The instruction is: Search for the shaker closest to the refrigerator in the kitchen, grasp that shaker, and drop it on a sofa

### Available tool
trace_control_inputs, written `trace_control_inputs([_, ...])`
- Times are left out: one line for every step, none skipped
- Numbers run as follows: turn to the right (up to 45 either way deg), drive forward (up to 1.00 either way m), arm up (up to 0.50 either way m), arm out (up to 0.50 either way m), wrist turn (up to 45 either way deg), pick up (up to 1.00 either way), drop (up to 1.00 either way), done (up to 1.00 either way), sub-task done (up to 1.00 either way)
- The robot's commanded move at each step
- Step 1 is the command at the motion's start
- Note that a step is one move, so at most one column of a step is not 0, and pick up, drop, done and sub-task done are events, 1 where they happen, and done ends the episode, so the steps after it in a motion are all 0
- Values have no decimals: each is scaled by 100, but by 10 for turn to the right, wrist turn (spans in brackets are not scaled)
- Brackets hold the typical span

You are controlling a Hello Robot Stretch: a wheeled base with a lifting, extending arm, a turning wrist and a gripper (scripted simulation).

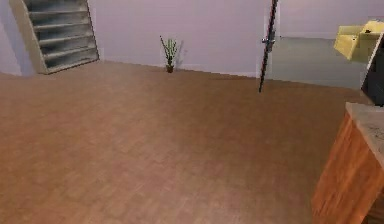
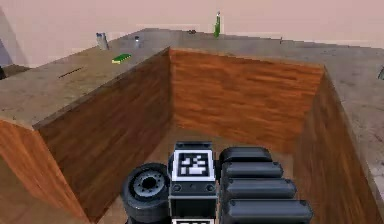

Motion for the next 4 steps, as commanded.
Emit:
trace_control_inputs([0, 60, 0, 0, 0, 0, 0, 0, 0])
trace_control_inputs([210, 0, 0, 0, 0, 0, 0, 0, 0])
trace_control_inputs([0, 100, 0, 0, 0, 0, 0, 0, 0])
trace_control_inputs([0, 15, 0, 0, 0, 0, 0, 0, 0])
